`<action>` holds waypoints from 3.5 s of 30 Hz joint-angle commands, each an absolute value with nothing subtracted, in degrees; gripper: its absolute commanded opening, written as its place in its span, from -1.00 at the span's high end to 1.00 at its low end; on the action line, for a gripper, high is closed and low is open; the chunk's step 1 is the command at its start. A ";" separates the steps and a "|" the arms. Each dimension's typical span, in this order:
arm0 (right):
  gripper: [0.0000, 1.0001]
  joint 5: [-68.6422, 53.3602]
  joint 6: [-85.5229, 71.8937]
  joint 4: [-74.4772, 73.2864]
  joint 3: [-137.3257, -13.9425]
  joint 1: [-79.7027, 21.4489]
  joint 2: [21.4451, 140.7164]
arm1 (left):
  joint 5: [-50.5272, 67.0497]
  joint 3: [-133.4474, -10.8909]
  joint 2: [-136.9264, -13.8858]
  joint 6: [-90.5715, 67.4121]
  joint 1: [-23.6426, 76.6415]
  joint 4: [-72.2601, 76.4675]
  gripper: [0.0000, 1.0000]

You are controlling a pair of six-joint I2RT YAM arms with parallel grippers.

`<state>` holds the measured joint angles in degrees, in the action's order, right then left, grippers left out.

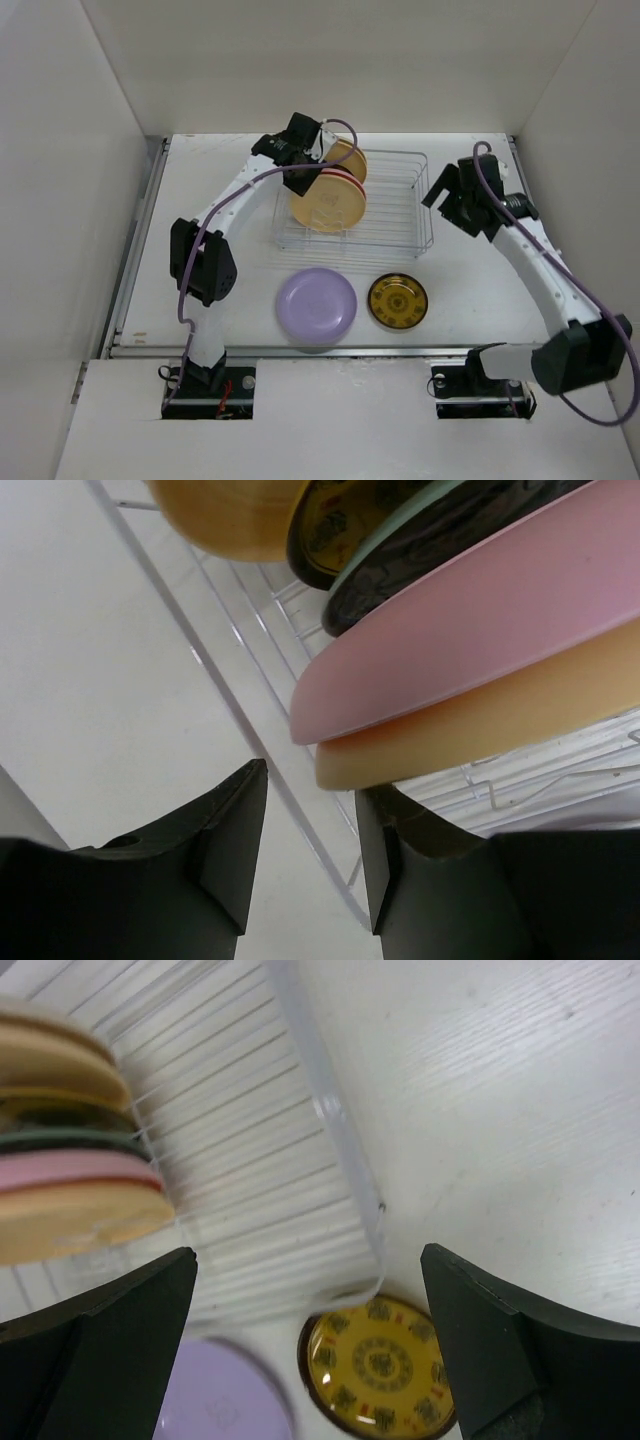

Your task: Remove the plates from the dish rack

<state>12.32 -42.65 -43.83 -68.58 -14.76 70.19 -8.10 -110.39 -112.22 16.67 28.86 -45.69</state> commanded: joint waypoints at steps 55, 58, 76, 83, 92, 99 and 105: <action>-0.76 6.67 -33.12 -22.50 -71.81 -6.59 99.59 | 17.40 -113.92 -100.38 3.79 22.85 -44.92 1.00; -0.72 7.21 -34.97 -20.57 -70.31 -7.11 98.53 | 16.88 -109.53 -97.83 2.55 22.85 -41.59 1.00; -0.72 10.02 -34.98 -19.78 -69.70 -9.40 98.00 | 8.44 -108.29 -96.16 5.36 24.87 -41.40 1.00; -0.83 16.16 -26.66 -21.18 -71.02 -13.53 92.04 | 7.65 -107.58 -97.56 7.99 24.35 -43.68 1.00; -0.89 -1.99 -4.33 -15.21 -71.10 -17.66 78.57 | 4.04 -106.53 -100.80 3.17 20.21 -50.71 -0.04; -0.47 -15.46 5.44 -18.80 -75.92 -24.68 87.07 | 8.34 -104.59 -108.79 0.44 18.55 -52.65 0.04; -0.39 -15.47 5.45 -15.83 -80.41 -25.84 92.20 | 8.26 -106.26 -114.69 0.97 17.94 -54.76 0.27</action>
<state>-12.84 3.25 -18.00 -75.77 -26.11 93.17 7.42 -105.47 -114.83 1.48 18.79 -52.29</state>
